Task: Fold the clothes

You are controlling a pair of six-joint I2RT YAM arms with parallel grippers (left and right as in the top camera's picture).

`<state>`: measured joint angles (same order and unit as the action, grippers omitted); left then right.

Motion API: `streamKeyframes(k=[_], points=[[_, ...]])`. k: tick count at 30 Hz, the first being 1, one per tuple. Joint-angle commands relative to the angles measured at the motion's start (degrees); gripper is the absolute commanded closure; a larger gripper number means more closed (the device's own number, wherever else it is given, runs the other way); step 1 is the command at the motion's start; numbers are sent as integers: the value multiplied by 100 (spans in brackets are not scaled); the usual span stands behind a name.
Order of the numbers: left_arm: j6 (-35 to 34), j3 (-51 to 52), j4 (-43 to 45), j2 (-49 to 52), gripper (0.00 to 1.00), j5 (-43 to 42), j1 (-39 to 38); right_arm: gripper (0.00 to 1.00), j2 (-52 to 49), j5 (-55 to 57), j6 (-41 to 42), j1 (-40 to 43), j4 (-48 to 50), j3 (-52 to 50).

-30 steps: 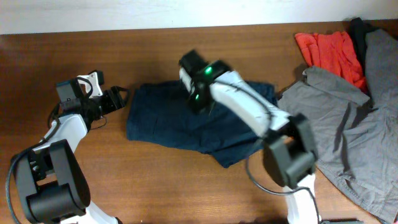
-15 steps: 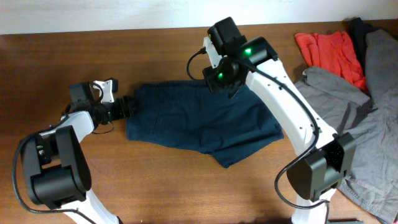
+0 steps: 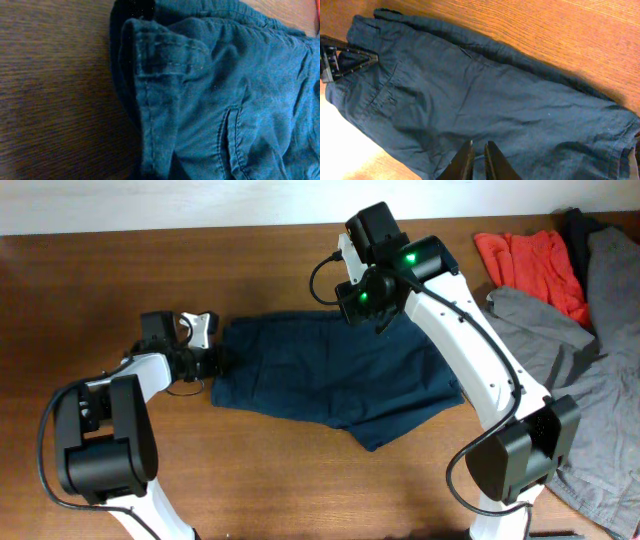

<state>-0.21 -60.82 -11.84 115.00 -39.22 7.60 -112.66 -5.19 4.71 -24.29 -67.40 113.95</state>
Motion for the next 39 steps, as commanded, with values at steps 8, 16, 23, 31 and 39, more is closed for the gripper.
streamKeyframes(k=[8,16,23,31,39], points=[[26,-780,-1152,-428,100,409,442,92,192,-291,61,26,-11,48],[24,-1478,-2308,-1115,100,411,494,96,-297,-1099,-153,-46,52,48],[24,-1530,-2422,-1637,100,411,494,96,-1054,-1392,-153,-374,293,46],[24,-1543,-2422,-1878,100,452,494,96,-1919,-1729,-129,-1019,715,44],[28,-1832,-2629,-1915,100,457,496,96,-2455,-1657,-83,-1445,1158,44]])
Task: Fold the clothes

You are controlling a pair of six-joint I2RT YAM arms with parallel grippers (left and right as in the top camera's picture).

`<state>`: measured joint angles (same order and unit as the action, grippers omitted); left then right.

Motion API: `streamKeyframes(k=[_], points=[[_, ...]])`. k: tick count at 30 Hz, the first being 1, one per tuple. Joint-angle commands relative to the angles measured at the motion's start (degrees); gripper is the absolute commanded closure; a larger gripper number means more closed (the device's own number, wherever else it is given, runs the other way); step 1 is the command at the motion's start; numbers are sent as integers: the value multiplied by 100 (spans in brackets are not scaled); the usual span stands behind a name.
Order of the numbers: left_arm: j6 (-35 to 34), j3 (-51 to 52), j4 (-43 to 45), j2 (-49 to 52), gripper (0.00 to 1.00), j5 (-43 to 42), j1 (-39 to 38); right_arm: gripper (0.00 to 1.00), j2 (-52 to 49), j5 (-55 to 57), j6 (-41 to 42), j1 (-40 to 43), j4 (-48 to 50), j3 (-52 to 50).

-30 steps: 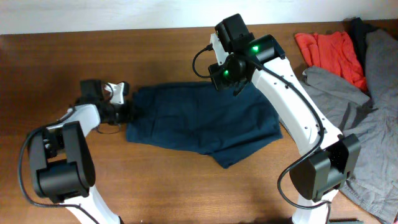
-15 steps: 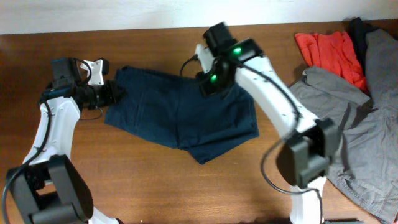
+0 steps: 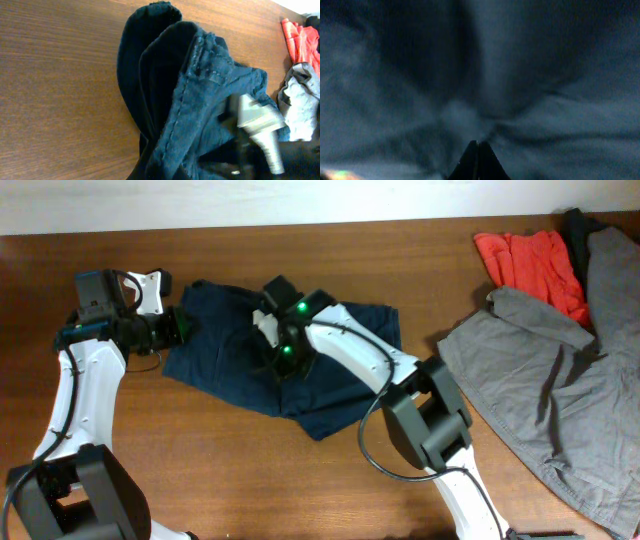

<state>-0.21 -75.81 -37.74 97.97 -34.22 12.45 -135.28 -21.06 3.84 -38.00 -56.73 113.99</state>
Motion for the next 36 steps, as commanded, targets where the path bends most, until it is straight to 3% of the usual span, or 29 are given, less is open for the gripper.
streamKeyframes(k=[1,16,26,36], points=[[28,-393,-74,-212,100,-31,11,96,-221,-61,4,-101,131,39],[22,-911,-892,-212,100,227,-35,96,-402,50,420,-345,938,37],[-39,-1003,-931,-221,100,57,-28,96,-402,245,767,-796,1547,37],[-39,-2017,-1373,-223,100,59,-28,96,-402,369,1386,-903,1849,37]])
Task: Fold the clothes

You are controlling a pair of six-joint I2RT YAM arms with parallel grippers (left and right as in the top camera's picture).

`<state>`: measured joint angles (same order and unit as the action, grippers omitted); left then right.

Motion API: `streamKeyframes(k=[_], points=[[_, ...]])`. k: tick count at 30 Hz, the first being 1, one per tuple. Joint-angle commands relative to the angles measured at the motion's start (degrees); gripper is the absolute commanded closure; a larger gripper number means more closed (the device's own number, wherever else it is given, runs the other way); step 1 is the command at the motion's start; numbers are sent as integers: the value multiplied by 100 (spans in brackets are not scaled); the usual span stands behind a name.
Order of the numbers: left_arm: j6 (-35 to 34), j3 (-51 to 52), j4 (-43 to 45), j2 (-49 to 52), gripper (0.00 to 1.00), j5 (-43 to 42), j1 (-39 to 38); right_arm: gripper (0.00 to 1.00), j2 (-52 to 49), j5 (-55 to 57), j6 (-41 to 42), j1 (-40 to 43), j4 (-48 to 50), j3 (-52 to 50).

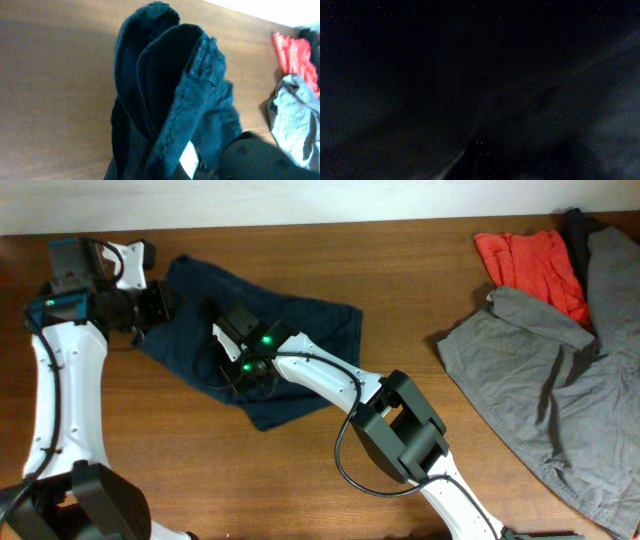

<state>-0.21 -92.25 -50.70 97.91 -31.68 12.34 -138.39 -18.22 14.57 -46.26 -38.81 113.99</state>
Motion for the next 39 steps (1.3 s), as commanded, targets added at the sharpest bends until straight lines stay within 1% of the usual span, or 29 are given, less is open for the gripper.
streamKeyframes(k=[1,5,10,16,20,22,26,29,37,39], points=[[-39,-411,-118,-216,100,-195,-17,96,-92,85,319,-85,76,37],[-39,-422,-306,-203,100,-136,-24,96,-92,96,313,-96,140,37],[-37,-417,-363,-203,100,-101,-46,96,44,402,264,42,0,46],[-37,-417,-339,-170,100,474,-369,96,728,758,44,595,-435,46],[-39,-417,-240,-70,100,538,-673,96,1150,955,26,1117,-1021,46],[-42,-417,-210,4,100,732,-837,96,1259,1038,22,1434,-1416,46],[-39,-417,-197,280,100,1130,-1176,96,1241,1003,-109,1956,-2227,46],[-42,-417,-129,542,100,1209,-1408,96,1207,1010,-374,2232,-2695,44],[-85,-417,142,1239,100,1211,-2076,96,1207,1012,-538,2511,-3093,44],[-262,-417,256,1388,100,1314,-2223,96,1207,1012,-538,2529,-3167,44]])
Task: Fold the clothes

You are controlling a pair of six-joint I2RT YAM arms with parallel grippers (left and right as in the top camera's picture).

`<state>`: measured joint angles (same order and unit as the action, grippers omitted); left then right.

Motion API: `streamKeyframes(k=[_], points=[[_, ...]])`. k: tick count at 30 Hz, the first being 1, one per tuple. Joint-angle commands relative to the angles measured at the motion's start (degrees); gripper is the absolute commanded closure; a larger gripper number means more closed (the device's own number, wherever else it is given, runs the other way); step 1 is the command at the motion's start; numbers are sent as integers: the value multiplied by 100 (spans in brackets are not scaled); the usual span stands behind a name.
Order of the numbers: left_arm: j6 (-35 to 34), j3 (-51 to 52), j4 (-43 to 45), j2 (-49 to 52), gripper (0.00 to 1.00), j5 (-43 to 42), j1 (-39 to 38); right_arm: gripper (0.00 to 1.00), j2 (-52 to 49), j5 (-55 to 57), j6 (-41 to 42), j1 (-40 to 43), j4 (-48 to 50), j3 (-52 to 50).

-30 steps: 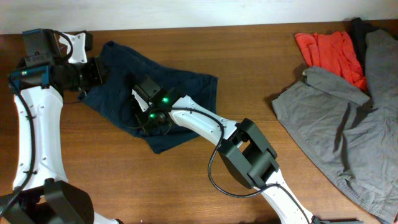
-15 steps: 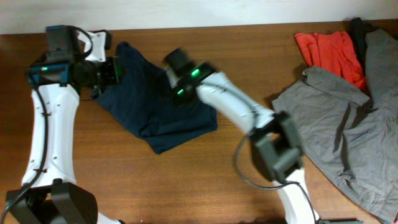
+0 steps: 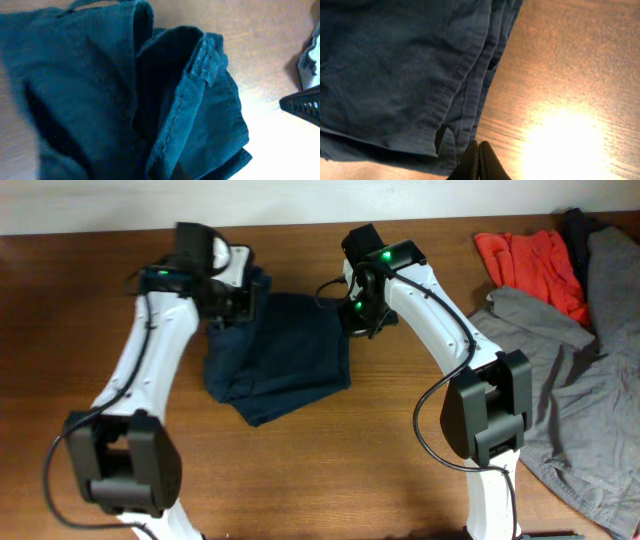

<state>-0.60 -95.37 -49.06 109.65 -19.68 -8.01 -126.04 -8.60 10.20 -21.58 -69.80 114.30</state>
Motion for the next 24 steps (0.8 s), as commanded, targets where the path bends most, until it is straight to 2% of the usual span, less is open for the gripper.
streamKeyframes(k=[1,6,11,14,16,17,18,19,24], points=[[-328,-105,157,269,100,186,-249,96,-28,50,-101,61,-96,13],[-883,-105,505,417,100,321,-520,96,-28,52,-98,61,-179,13],[-922,-105,664,417,99,297,-861,96,-28,52,-98,61,-197,13],[-920,-107,708,417,81,118,-1058,96,-28,52,-98,61,-201,13],[-907,-127,817,411,60,-136,-1130,96,-28,52,-98,61,-203,13],[-874,-166,839,411,44,-234,-1134,96,-28,50,-96,61,-212,13],[-874,-214,835,411,39,-247,-1132,96,-28,52,-96,61,-223,13],[-874,-275,828,411,35,-240,-1115,96,-28,52,-96,61,-234,13],[-874,-610,715,343,34,-234,-800,96,-28,96,-98,63,-297,13]])
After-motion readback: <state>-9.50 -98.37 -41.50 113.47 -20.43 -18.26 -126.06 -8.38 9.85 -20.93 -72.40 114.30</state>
